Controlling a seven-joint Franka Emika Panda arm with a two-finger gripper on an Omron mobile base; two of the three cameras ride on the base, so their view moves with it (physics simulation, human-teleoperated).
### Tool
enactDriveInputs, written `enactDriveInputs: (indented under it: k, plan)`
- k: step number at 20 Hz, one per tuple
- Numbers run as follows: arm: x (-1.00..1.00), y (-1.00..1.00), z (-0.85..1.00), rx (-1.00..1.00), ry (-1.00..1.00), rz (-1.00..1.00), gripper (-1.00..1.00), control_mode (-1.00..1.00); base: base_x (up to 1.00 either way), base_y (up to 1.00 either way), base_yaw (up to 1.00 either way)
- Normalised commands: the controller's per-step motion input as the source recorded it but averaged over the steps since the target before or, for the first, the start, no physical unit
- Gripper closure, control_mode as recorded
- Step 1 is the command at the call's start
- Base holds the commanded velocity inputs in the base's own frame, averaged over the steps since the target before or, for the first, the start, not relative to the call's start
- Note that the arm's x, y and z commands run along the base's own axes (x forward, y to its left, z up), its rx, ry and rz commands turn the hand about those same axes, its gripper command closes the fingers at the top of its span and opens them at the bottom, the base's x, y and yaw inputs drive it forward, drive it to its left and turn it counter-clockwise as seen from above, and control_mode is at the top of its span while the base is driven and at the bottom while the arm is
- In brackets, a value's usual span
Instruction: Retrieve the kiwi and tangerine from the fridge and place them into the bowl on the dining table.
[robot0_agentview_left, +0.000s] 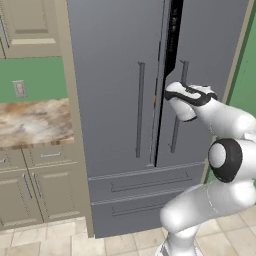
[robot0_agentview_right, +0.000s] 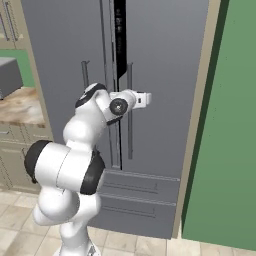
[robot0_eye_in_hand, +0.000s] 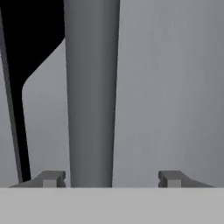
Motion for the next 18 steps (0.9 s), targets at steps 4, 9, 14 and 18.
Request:
enactDriveInputs:
  k: [4, 9, 14, 18]
  plan:
    - [-0.28, -0.32, 0.16, 0.0, 0.15, 0.05, 1.0, -1.0, 0.0, 0.0, 0.0]
    - [-0.64, -0.32, 0.48, -0.01, 0.27, 0.02, 1.0, -1.0, 0.0, 0.0, 0.0]
    - [-0.78, -0.37, 0.7, -0.02, 0.37, 0.01, 1.0, -1.0, 0.0, 0.0, 0.0]
    - [-0.81, -0.56, 0.83, -0.01, 0.41, 0.0, 1.0, -1.0, 0.0, 0.0, 0.0]
